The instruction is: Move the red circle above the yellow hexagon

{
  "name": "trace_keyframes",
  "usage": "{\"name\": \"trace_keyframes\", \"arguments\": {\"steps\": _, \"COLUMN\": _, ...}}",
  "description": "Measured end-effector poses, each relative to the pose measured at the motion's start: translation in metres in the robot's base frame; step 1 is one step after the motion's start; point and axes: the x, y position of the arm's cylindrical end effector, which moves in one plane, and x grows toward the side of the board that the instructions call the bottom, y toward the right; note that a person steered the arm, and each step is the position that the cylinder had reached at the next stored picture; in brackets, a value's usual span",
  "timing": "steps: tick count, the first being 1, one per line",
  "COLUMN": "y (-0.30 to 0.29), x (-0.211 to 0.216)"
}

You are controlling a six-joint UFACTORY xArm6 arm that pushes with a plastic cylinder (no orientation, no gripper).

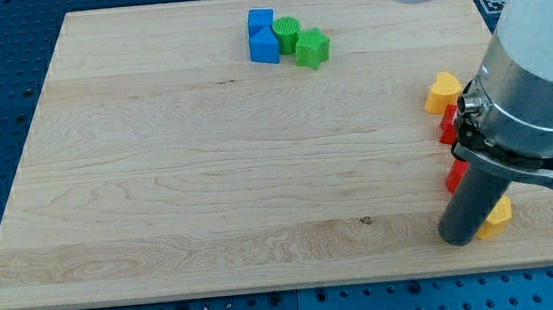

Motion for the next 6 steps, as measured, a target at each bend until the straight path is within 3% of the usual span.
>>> {"name": "trace_keyframes", "arguments": {"steps": 6, "y": 0.002, "x": -0.048}}
